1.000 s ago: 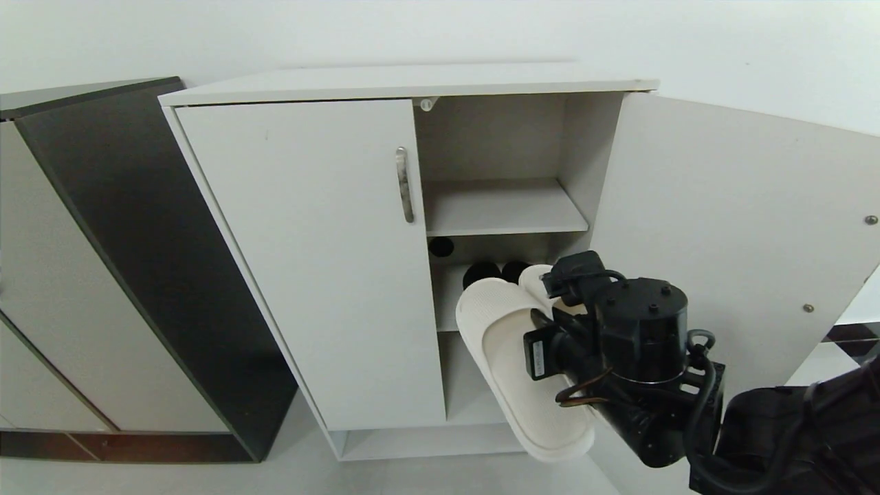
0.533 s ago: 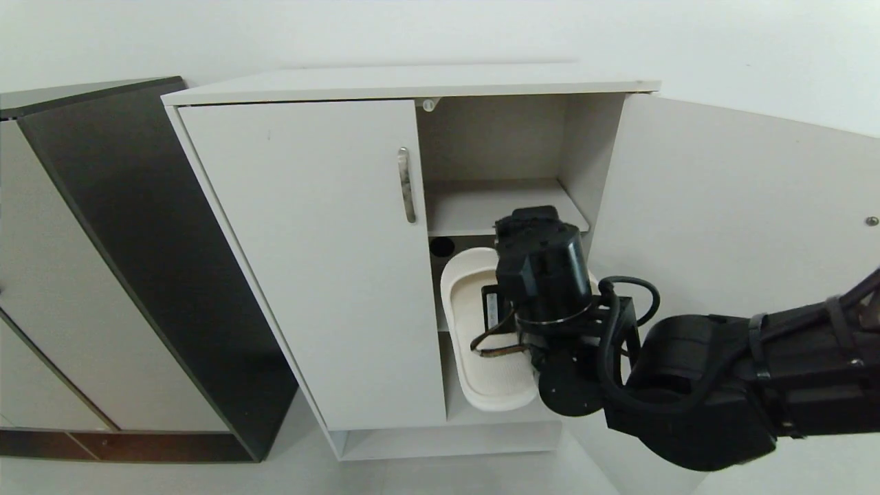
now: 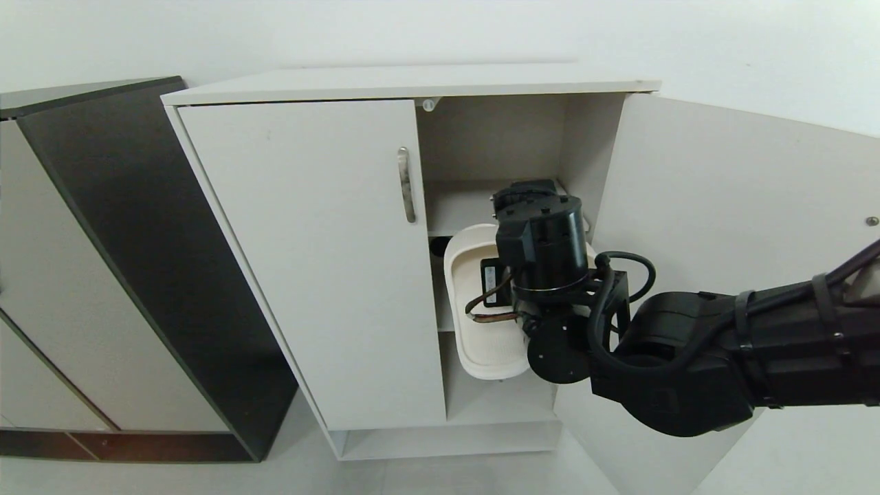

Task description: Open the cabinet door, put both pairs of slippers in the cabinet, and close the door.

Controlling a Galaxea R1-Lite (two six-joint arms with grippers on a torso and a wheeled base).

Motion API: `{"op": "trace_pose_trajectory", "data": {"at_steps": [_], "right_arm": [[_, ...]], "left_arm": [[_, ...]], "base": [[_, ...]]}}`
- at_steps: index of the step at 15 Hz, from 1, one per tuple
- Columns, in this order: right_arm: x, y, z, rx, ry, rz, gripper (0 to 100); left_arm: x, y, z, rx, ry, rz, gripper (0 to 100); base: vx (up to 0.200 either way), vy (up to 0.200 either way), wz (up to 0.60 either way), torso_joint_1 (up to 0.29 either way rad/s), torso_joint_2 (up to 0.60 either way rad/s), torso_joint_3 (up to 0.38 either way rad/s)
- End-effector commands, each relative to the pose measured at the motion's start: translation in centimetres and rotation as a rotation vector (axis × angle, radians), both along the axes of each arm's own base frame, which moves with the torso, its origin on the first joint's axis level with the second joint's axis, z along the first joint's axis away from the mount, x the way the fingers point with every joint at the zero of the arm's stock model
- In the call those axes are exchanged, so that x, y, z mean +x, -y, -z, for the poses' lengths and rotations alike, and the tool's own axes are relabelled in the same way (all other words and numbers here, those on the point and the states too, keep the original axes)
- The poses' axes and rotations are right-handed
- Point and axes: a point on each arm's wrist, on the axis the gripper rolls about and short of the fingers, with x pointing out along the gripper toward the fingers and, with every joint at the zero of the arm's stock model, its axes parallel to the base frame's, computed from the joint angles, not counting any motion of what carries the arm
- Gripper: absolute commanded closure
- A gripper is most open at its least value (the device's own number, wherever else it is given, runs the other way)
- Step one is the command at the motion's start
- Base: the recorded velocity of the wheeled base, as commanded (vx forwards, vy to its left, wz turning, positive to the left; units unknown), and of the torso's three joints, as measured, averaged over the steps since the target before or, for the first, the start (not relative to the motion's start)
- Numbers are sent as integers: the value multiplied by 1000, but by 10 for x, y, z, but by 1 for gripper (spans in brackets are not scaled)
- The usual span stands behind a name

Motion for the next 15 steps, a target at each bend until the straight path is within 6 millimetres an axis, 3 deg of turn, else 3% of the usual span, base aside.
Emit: {"op": "trace_pose_trajectory", "data": {"at_steps": [1, 2, 15], "right_arm": [[0, 0, 0, 0, -1, 0, 100], [0, 0, 0, 0, -1, 0, 100], [4, 2, -4, 7, 10, 8, 100]], "left_arm": [[0, 0, 0, 1, 1, 0, 100], [0, 0, 0, 1, -1, 0, 100], [0, 0, 0, 1, -1, 3, 100]], "base": [[0, 0, 0, 0, 0, 0], [0, 0, 0, 0, 0, 0], [200, 0, 0, 4, 3, 2]]}}
